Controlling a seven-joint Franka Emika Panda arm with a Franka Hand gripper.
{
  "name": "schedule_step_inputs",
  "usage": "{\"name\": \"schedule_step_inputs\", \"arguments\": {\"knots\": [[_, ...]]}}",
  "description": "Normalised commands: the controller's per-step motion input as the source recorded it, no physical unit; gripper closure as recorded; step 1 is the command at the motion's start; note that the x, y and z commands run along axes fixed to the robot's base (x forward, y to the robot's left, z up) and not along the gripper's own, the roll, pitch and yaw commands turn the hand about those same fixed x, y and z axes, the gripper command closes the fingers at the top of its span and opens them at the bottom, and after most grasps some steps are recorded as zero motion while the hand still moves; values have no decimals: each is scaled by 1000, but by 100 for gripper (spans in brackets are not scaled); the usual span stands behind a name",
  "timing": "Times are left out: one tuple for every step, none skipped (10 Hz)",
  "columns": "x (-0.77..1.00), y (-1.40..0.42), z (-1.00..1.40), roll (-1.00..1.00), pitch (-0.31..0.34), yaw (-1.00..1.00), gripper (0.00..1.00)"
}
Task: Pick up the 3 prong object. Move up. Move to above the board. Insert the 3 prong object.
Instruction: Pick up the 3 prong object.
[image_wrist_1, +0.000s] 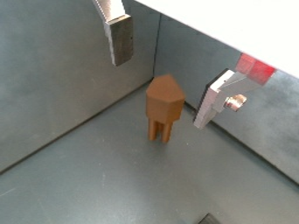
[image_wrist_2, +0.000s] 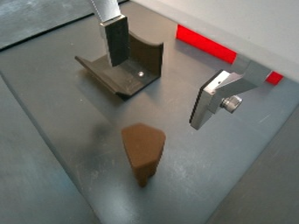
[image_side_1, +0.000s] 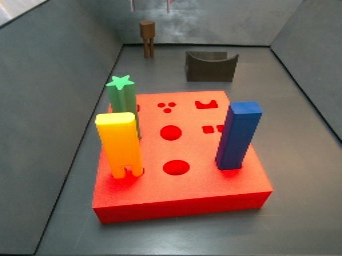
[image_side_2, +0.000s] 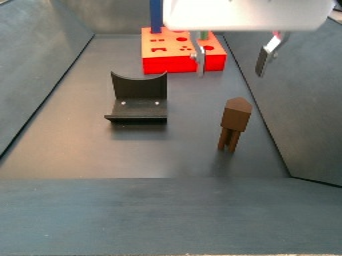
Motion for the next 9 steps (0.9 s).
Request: {"name": "schedule_step_inputs", "arguments": {"knots": [[-117,211,-394,0,0,-749,0],[-54,123,-343,0,0,-834,0],[-43,109,-329,0,0,-851,0],[0,143,-26,0,0,-274,0],[0,209,-46,0,0,14,0],[0,534,-294,-14,-26,34,0],[0,251,-523,51,-77,20,0],[-40,0,-766,124,-177,0,0],[-20,-6,-777,140,-193,-106,0]]}}
